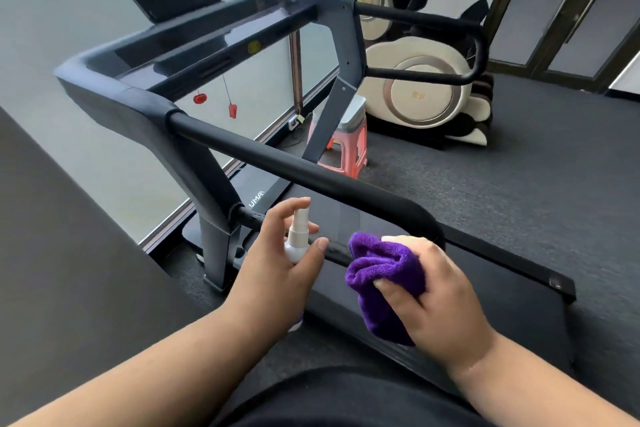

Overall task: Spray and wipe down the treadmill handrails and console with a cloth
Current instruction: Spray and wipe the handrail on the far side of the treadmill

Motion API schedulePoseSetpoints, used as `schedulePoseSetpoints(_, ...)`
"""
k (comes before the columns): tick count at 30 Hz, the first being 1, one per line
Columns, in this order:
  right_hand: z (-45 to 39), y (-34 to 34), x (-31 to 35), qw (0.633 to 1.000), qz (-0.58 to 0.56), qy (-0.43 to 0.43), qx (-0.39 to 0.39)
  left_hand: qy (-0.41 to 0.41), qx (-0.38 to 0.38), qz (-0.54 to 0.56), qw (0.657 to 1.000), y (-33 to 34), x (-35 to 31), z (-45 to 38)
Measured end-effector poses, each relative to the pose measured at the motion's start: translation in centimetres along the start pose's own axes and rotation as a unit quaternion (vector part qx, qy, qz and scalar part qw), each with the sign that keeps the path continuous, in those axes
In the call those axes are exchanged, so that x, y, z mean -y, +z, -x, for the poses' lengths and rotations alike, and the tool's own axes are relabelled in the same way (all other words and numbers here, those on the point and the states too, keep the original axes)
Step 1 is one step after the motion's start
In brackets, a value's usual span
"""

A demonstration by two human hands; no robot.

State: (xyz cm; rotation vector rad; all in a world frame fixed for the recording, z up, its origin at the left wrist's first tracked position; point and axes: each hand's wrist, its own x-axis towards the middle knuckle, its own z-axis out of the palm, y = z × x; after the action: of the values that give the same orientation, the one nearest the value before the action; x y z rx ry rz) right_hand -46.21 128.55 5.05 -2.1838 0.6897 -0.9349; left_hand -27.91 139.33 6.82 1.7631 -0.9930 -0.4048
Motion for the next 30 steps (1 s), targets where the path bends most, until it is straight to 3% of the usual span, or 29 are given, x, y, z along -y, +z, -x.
schedulePoseSetpoints(5,-3.7,3.7,3.7,0.999,0.014,-0.018,0.042,-0.011,-0.052,-0.021,0.998,-5.8,1.6,-4.3)
schedulePoseSetpoints(16,-7.2,12.7,7.9,0.989,0.049,0.015,0.142,-0.003,-0.034,-0.169,0.985,-14.2,4.4,-12.1)
schedulePoseSetpoints(21,-6.4,14.8,7.6,0.978,0.047,0.045,0.2,0.005,-0.016,-0.235,0.972,-15.6,5.1,-15.4)
schedulePoseSetpoints(30,-6.9,15.8,7.5,0.975,0.048,0.085,0.2,0.017,0.028,-0.268,0.963,-15.5,5.8,-16.7)
